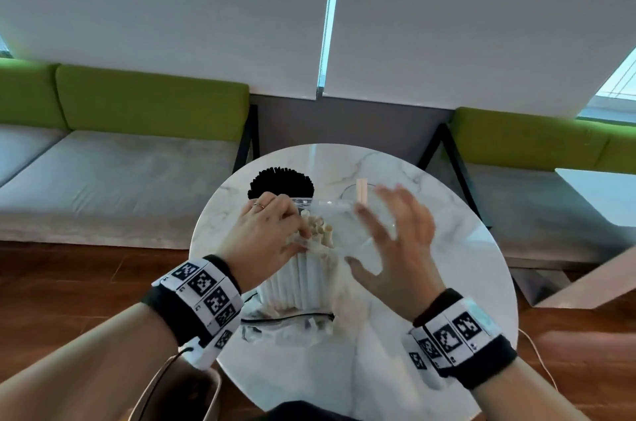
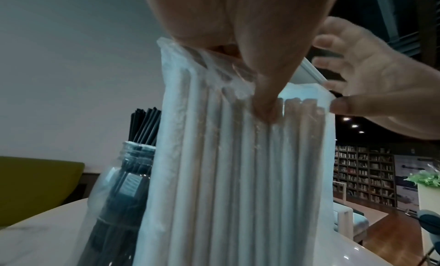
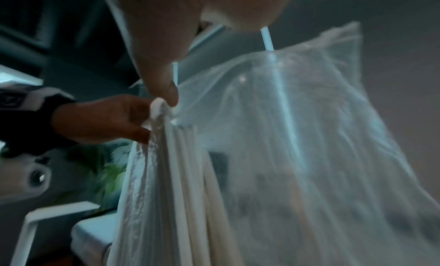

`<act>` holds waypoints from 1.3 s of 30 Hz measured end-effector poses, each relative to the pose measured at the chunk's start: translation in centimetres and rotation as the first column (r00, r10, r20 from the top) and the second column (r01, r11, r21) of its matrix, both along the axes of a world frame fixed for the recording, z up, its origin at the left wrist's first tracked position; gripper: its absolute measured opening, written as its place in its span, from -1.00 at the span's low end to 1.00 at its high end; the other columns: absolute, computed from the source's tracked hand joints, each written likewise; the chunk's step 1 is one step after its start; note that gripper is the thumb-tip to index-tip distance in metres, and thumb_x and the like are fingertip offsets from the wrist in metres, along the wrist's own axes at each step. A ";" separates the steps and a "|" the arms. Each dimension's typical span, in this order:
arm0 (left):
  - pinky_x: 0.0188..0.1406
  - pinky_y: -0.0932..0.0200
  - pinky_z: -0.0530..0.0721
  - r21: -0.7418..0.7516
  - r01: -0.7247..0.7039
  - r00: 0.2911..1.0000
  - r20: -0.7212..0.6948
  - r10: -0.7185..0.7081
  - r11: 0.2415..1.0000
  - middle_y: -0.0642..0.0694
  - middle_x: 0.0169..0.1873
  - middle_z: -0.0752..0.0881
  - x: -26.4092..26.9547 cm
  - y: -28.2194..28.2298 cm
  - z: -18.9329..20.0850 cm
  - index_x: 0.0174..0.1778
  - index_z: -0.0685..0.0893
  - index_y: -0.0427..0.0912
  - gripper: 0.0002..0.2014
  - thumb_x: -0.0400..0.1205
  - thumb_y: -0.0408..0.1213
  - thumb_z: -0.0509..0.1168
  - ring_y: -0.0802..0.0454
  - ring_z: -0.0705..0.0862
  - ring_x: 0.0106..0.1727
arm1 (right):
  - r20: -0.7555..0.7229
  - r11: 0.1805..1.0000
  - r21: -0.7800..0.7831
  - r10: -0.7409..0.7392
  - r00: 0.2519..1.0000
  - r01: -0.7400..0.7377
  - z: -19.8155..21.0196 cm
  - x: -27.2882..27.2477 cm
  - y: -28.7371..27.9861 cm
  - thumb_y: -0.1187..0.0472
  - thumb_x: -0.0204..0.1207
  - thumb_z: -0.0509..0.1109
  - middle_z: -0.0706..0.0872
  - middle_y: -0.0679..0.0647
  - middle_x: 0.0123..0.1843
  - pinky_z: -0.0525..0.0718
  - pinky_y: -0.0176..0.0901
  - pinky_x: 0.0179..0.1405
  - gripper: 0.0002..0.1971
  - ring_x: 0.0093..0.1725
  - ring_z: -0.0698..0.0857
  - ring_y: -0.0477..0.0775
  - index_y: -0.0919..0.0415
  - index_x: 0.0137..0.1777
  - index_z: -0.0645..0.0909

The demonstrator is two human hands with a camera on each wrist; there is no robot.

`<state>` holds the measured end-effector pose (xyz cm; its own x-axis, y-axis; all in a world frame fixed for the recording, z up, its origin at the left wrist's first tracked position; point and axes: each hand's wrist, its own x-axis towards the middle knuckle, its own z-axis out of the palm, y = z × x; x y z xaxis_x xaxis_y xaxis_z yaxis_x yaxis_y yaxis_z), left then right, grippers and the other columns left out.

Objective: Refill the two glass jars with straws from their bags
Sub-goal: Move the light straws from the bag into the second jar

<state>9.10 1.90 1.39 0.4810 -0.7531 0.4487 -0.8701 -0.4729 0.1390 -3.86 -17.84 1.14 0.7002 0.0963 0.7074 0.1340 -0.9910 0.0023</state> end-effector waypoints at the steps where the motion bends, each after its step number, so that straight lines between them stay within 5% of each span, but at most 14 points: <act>1: 0.02 0.28 0.30 0.011 -0.007 1.000 0.005 0.007 1.000 0.15 -0.16 0.50 -0.1 -0.1 0.1 -0.17 0.67 0.13 -0.82 0.40 0.04 0.47 0.15 0.41 -0.02 | -0.066 0.989 -0.147 0.002 0.998 -0.012 0.3 0.2 0.1 -0.11 0.35 0.39 0.43 0.08 0.47 0.25 0.35 0.46 -0.36 0.54 0.29 0.26 -0.04 0.46 0.40; 3: 0.02 0.31 0.22 0.025 -0.011 1.000 0.007 0.011 1.000 0.16 -0.17 0.52 -0.3 -0.1 0.1 -0.23 0.63 0.13 -0.83 0.37 -0.04 0.50 0.16 0.41 -0.01 | -0.190 0.956 -0.292 -0.019 0.982 -0.038 0.1 0.7 -0.1 -0.13 0.36 0.35 0.66 -0.06 0.24 0.20 0.32 0.47 -0.52 0.43 0.45 0.14 -0.04 0.28 0.60; 7: 0.07 0.24 0.26 0.030 0.011 1.000 0.029 -0.012 0.999 0.19 -0.19 0.57 -0.7 -0.2 0.0 -0.30 0.58 0.12 -0.89 0.37 -0.17 0.38 0.14 0.43 -0.01 | -0.227 0.966 -0.253 -0.006 0.974 -0.053 -0.7 1.9 -1.1 -0.02 0.31 0.57 0.72 -0.12 -0.13 0.29 0.14 0.42 -0.64 -0.02 0.67 0.02 0.04 0.08 0.66; 11: 0.18 0.17 0.34 0.018 0.046 0.997 0.059 -0.047 0.999 0.17 -0.26 0.59 -0.8 -0.1 -0.5 -0.35 0.55 0.08 -0.88 0.36 -0.24 0.15 0.09 0.49 -0.05 | -0.108 0.953 -0.259 0.133 0.985 -0.157 -1.1 2.3 -0.9 0.28 0.37 0.52 0.56 -0.05 -0.27 0.44 -0.07 0.12 -0.76 -0.17 0.46 0.04 0.07 -0.19 0.47; 15: 0.24 0.15 0.30 0.041 0.084 0.994 0.071 -0.087 0.996 0.16 -0.30 0.57 -1.0 0.0 -0.8 -0.37 0.57 0.07 -0.82 0.29 -0.32 0.15 0.11 0.43 -0.06 | -0.052 0.932 -0.305 0.191 0.980 -0.198 -2.6 1.8 -1.0 0.50 0.28 0.41 0.46 -0.02 -0.23 0.44 -0.11 0.06 -0.67 -0.20 0.41 0.05 0.08 -0.18 0.44; 18: 0.31 0.16 0.28 0.072 0.103 0.993 0.057 -0.107 0.992 0.18 -0.29 0.56 -1.1 0.4 -0.9 -0.35 0.62 0.12 -0.85 0.30 -0.27 0.29 0.10 0.46 -0.09 | -0.173 0.942 -0.238 0.200 0.964 -0.238 -3.2 0.9 -2.0 0.16 0.49 0.43 0.53 -0.02 -0.15 0.52 -0.02 0.13 -0.92 -0.12 0.51 0.07 0.07 -0.16 0.57; 20: 0.35 0.15 0.28 0.110 0.118 0.993 0.002 -0.119 0.987 0.19 -0.28 0.54 -1.2 1.0 -0.9 -0.30 0.65 0.19 -0.94 0.38 0.03 0.36 0.12 0.48 -0.07 | -0.282 0.972 -0.076 0.194 0.940 -0.223 -2.8 0.2 -2.2 -0.18 0.62 0.22 0.58 0.01 -0.05 0.59 0.02 0.09 -0.64 -0.04 0.54 0.04 0.08 -0.13 0.65; 23: 0.20 0.26 0.32 0.094 0.105 0.991 -0.096 -0.096 0.990 0.22 -0.32 0.57 -1.5 1.1 -0.2 -0.29 0.67 0.18 -0.71 0.49 0.27 0.20 0.21 0.48 -0.12 | -0.303 0.966 0.250 0.135 0.943 -0.058 -1.0 0.0 -1.9 -0.20 0.67 0.07 0.45 0.00 0.17 0.73 -0.01 -0.19 -0.56 0.07 0.51 -0.03 0.10 0.04 0.64; 26: -0.03 0.22 0.56 0.007 0.048 0.993 -0.112 -0.046 0.999 0.21 -0.30 0.61 -1.6 0.5 0.8 -0.08 0.61 0.16 -0.81 0.49 0.12 0.27 0.20 0.62 -0.20 | -0.298 0.997 0.023 -0.068 0.952 0.079 0.2 0.9 -1.9 -0.27 0.50 0.26 0.40 0.08 0.33 0.71 0.11 -0.04 -0.54 0.22 0.45 0.13 0.02 0.22 0.59; 29: -0.05 0.09 0.65 0.089 -0.067 0.991 -0.110 0.077 0.994 0.07 -0.07 0.53 -1.7 0.2 0.9 0.18 0.46 0.09 -0.39 0.27 0.15 0.49 0.03 0.58 -0.03 | -0.424 0.966 -0.209 -0.227 0.877 0.150 0.9 1.5 -2.2 -0.57 0.19 0.23 0.34 0.09 0.50 0.36 0.28 0.31 -0.22 0.44 0.32 0.24 -0.11 0.31 0.55; 32: 0.12 0.04 0.56 0.167 -0.158 0.979 -0.099 0.176 0.973 0.03 0.21 0.41 -1.7 0.2 0.5 0.35 0.38 0.09 -0.10 0.10 0.25 0.52 0.03 0.37 0.19 | -0.512 0.962 -0.213 -0.261 0.818 0.173 0.1 2.0 -2.6 -0.72 0.05 0.08 0.34 0.01 0.51 0.04 0.34 0.48 -0.01 0.58 0.23 0.26 -0.12 0.38 0.48; 35: 0.33 0.05 0.40 0.268 -0.178 0.970 -0.113 0.214 0.947 0.07 0.40 0.37 -1.8 0.0 0.2 0.51 0.20 0.09 0.01 0.18 0.28 0.48 -0.01 0.34 0.40 | -0.555 0.966 -0.177 -0.257 0.791 0.189 -0.8 2.4 -2.5 -0.75 0.00 0.07 0.47 -0.03 0.40 -0.06 0.33 0.52 0.09 0.50 0.36 0.19 -0.06 0.44 0.42; 39: 0.38 0.13 0.30 0.312 -0.213 0.949 -0.158 0.271 0.926 0.11 0.32 0.47 -1.7 -0.4 0.4 0.53 0.17 0.09 -0.05 0.27 0.28 0.43 0.03 0.38 0.42 | -0.640 0.992 -0.001 -0.095 0.762 0.123 -1.8 2.8 -1.7 -0.64 -0.01 0.30 0.46 -0.04 0.31 0.24 0.09 0.50 0.14 0.33 0.49 0.09 0.01 0.53 0.30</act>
<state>7.38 1.47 1.77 0.7204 -0.6849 0.1094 -0.6935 -0.7103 0.1202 -1.06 -19.57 -0.69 0.9951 -0.0257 0.0950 -0.0178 -0.9964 -0.0828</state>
